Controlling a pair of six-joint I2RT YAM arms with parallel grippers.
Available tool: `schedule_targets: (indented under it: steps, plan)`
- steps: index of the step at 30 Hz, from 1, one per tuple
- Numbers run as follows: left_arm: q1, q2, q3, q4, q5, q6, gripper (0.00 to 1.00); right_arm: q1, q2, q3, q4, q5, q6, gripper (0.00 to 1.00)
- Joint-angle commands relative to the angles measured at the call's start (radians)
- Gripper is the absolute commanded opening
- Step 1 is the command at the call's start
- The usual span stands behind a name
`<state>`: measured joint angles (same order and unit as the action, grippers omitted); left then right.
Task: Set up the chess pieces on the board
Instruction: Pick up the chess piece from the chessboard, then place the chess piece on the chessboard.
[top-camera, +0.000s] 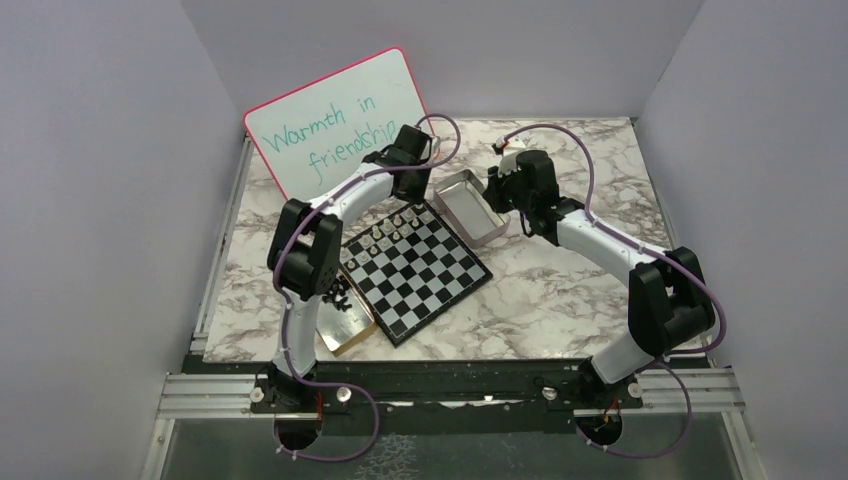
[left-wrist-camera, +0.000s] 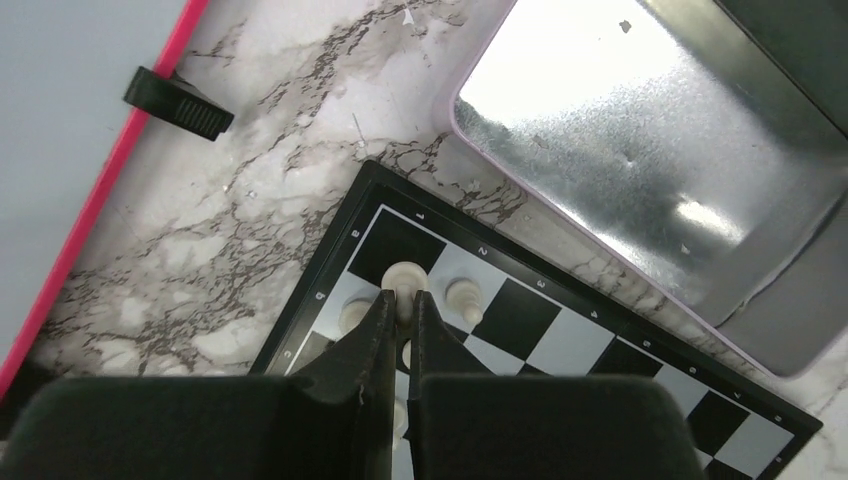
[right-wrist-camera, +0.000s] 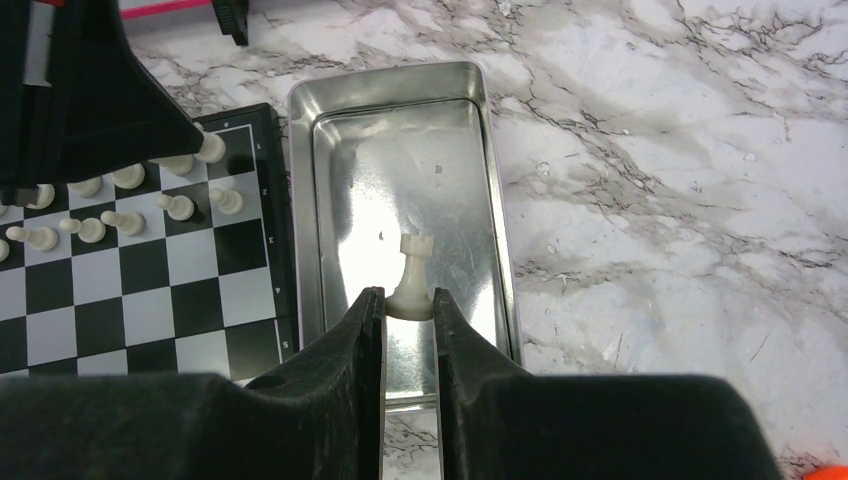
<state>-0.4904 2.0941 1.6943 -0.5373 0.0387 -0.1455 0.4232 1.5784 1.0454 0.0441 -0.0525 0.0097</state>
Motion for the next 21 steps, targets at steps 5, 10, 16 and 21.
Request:
schedule_targets:
  steps: [5, 10, 16, 21]
  plan:
    - [0.005, -0.202, -0.069, -0.051, -0.107, -0.018, 0.04, -0.005, -0.016, -0.013, 0.036, 0.006, -0.001, 0.04]
    - [0.041, -0.33, -0.189, -0.083, -0.134, -0.054, 0.04, -0.004, -0.024, -0.016, 0.036, -0.001, -0.001, 0.04]
    - [0.169, -0.51, -0.397, -0.087, -0.089, -0.067, 0.04, -0.005, -0.03, -0.025, 0.05, -0.015, 0.003, 0.04]
    - [0.213, -0.557, -0.49, -0.087, -0.076, -0.07, 0.04, -0.005, -0.027, -0.024, 0.06, -0.036, 0.009, 0.04]
